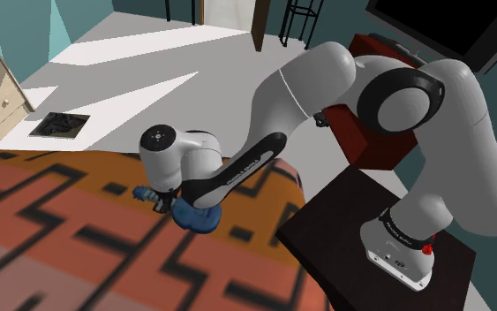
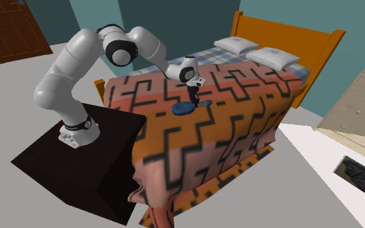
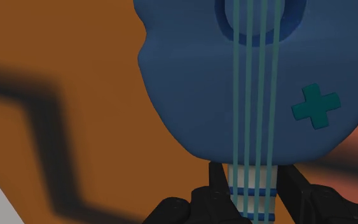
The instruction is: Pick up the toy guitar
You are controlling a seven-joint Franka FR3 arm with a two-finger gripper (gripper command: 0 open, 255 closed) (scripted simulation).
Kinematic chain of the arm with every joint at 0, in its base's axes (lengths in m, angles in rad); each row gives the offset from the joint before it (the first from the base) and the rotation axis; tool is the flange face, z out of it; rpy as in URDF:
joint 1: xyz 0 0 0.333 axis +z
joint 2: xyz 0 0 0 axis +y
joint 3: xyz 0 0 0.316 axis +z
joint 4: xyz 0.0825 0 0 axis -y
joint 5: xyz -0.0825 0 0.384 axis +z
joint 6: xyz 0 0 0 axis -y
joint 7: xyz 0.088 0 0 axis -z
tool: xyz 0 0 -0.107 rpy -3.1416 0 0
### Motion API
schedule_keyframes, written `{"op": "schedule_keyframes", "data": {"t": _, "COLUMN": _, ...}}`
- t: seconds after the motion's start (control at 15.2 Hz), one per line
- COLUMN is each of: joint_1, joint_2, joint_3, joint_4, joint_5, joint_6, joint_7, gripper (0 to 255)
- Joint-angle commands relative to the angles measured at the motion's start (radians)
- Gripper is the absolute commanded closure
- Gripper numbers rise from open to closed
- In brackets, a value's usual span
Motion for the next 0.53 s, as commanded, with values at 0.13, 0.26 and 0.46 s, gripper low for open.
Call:
{"op": "schedule_keyframes", "data": {"t": 0.13, "joint_1": -0.009, "joint_2": -0.044, "joint_3": 0.012, "joint_4": -0.019, "joint_5": 0.011, "joint_6": -0.024, "joint_7": -0.010, "gripper": 255}}
{"op": "schedule_keyframes", "data": {"t": 0.26, "joint_1": -0.013, "joint_2": -0.064, "joint_3": 0.018, "joint_4": -0.025, "joint_5": 0.018, "joint_6": -0.038, "joint_7": -0.016, "gripper": 255}}
{"op": "schedule_keyframes", "data": {"t": 0.46, "joint_1": -0.019, "joint_2": -0.092, "joint_3": 0.027, "joint_4": -0.031, "joint_5": 0.028, "joint_6": -0.060, "joint_7": -0.025, "gripper": 255}}
